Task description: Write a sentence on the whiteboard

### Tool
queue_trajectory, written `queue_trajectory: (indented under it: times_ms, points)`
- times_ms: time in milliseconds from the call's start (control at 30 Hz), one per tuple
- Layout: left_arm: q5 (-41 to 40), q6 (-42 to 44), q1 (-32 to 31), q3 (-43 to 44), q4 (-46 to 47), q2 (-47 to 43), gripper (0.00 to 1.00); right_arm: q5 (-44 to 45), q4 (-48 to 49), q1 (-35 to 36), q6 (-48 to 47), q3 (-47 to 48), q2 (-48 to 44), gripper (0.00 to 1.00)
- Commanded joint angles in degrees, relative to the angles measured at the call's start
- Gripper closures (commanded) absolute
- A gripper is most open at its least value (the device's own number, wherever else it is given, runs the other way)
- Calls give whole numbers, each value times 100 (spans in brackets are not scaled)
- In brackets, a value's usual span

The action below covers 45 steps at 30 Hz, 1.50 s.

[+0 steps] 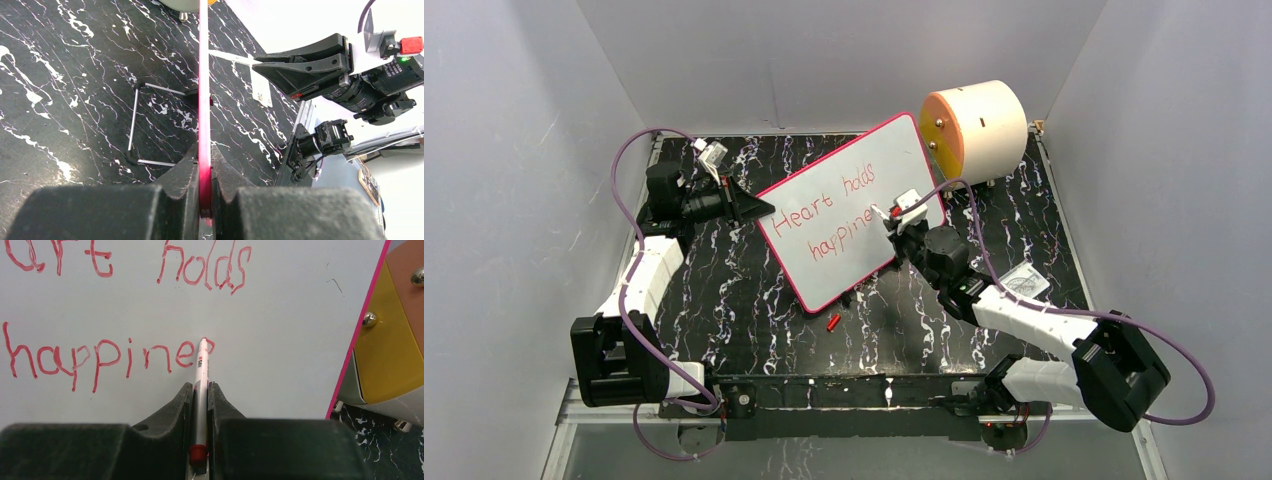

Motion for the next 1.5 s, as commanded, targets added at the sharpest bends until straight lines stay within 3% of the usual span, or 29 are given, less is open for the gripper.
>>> queue_trajectory:
  times_ms: [0, 667, 1267, 1467]
  points:
    - [157, 149, -69, 55, -309, 68, 100, -226, -159, -10, 29, 226, -172, 100]
    - [158, 158, -65, 56, -325, 54, 100, 320, -624, -13, 65, 99, -212, 100]
    - [157, 158, -62, 62, -331, 63, 100, -297, -873, -11, 395, 150, -491, 100]
    - [149, 158, -68, 66, -331, 55, 100, 85, -694, -23, 410, -2, -816, 100]
